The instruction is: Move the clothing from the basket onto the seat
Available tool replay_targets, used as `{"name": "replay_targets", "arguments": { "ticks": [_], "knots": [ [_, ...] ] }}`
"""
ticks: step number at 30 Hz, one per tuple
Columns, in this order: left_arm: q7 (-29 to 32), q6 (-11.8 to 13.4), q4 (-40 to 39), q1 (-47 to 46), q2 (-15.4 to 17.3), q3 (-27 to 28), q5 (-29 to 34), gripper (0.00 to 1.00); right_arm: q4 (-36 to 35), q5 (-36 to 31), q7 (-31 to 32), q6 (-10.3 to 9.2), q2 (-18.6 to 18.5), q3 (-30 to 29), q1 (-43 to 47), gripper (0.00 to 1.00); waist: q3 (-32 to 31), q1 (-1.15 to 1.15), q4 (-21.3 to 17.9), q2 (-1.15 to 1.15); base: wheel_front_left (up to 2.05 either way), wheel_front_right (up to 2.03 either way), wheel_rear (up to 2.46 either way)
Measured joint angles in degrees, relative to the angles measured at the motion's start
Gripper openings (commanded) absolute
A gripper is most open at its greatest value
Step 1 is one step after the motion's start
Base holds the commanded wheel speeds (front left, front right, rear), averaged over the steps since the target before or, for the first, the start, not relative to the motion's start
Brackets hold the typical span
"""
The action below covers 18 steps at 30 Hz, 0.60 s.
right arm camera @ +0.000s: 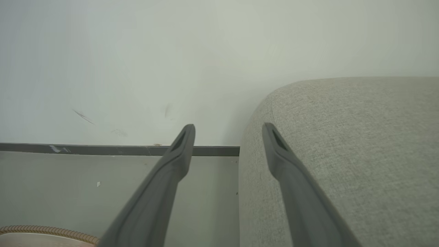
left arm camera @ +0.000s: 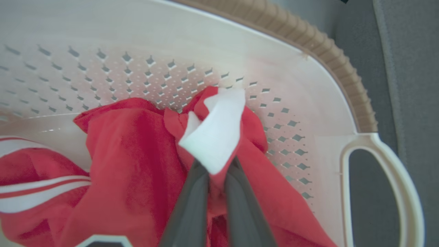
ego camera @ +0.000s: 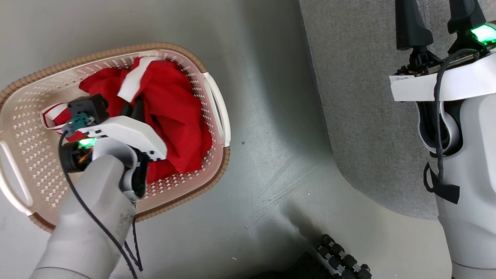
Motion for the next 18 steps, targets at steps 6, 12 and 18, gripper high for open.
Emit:
{"name": "replay_targets", "arguments": {
  "ticks": [6, 12, 18],
  "knots": [
    [-1.52, -2.48, -1.89, 1.23, 2.91, -0.21, 1.55, 0.0, 1.26, -0.51, 0.0, 0.0, 0.0, -1.13, 0.51, 1.0, -1.1, 0.0, 1.55, 0.0, 0.0, 0.0, 0.0],
    [-2.52, -4.03, -4.94, 4.28, 3.71, -0.41, 2.24, 0.0, 2.16, -1.05, 0.0, 0.0, -0.01, -2.14, 0.62, 1.0, -2.54, 0.0, 3.23, 0.0, 0.0, 0.0, 0.0],
    [-2.96, -4.99, -9.43, 6.19, 4.2, -1.26, 4.43, 0.0, 2.98, -2.87, 0.0, 0.0, -0.01, -2.57, 2.21, 1.0, -4.46, 0.0, 5.04, 0.0, 0.0, 0.0, 0.0]
  ]
}}
